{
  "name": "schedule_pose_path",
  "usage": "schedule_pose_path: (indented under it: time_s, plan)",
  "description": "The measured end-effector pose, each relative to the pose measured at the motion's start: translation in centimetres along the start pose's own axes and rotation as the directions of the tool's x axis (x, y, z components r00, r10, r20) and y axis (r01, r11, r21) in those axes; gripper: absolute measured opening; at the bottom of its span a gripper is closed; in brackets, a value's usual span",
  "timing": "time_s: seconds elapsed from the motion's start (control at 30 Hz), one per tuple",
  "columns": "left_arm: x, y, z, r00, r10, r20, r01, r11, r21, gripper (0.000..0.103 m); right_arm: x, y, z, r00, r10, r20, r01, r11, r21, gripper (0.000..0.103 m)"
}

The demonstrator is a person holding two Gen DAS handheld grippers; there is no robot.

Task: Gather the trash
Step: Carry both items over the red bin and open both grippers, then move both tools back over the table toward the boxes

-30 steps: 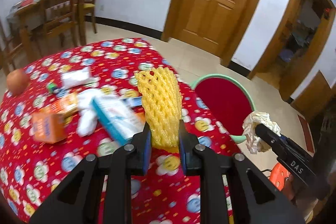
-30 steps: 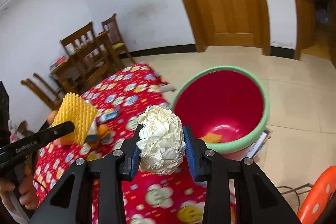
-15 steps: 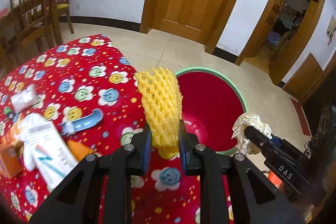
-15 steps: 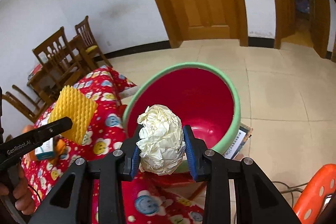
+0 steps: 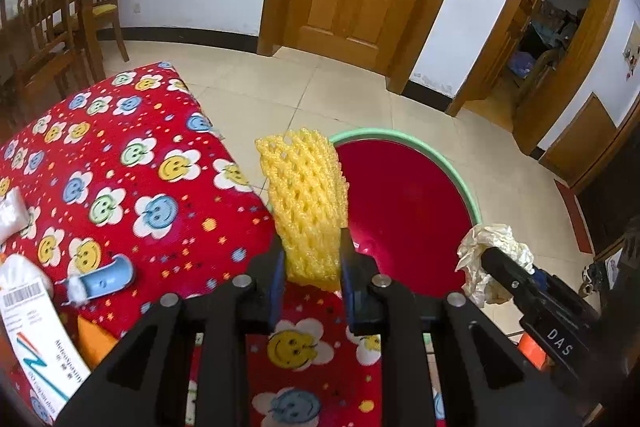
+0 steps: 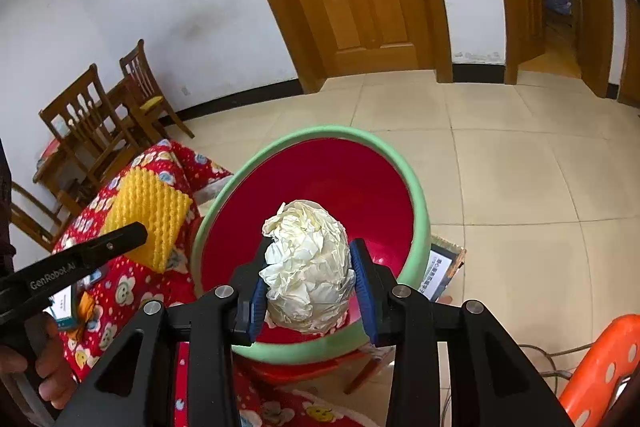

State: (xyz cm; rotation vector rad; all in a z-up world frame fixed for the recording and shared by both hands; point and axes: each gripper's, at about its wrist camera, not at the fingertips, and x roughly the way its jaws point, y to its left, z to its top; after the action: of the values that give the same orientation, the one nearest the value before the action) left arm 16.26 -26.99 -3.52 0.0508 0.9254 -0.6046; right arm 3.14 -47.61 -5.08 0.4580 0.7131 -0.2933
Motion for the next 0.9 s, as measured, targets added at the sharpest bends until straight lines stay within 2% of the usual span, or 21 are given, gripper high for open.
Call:
schedule_pose_path:
  time_s: [0.07,0.23,0.33,0.43,0.5,0.6,0.73,0.9]
  plan:
    - [0.2,-0.4,0.2,1.000,0.001,0.001,-0.001,1.000,0.008,0.024,0.0,-0.4,0.3,1.000,0.002,0.008,-0.002,1.000,0.010,0.040]
    - [0.5,-0.8,0.5,1.000,0.015,0.007,-0.015,1.000,0.020,0.048,-0.1,-0.7,0.5,1.000,0.008,0.008,-0.009,1.000,0.021,0.043]
    - [0.6,-0.6,0.6,0.999,0.040,0.004,-0.040,0.999,0.013,0.050,-0.1,-0.7,0.5,1.000,0.004,0.006,-0.004,1.000,0.027,0.050]
    - [0.4,-0.1,0.6,0.999,0.042,-0.002,-0.042,0.999,-0.002,0.051,-0.3,-0.4,0.5,1.000,0.007,0.017,-0.008,1.000,0.025,0.052]
    - [-0.2,0.4,0.4,0.999,0.051,0.002,-0.051,0.999,-0.013,0.056,-0.5,-0.3,0.5,1.000,0.008,0.022,-0.008,1.000,0.030,0.053]
    - [-1.1,1.1,0.2,0.998,0.062,0.010,-0.061,0.998,-0.027,0.060,-1.2,0.0,0.3,0.999,0.013,0.035,-0.015,0.999,0.035,0.064]
    - [-2.8,2.1,-0.3,0.997,0.075,0.020,-0.074,0.996,-0.048,0.061,-2.1,0.9,0.4,0.998,0.004,0.056,-0.006,1.000,0.025,0.072]
    - [-5.7,3.6,-1.1,0.995,0.091,0.044,-0.088,0.993,-0.079,0.061,-3.5,2.3,0.1,0.997,0.025,0.077,-0.025,1.000,0.008,0.073]
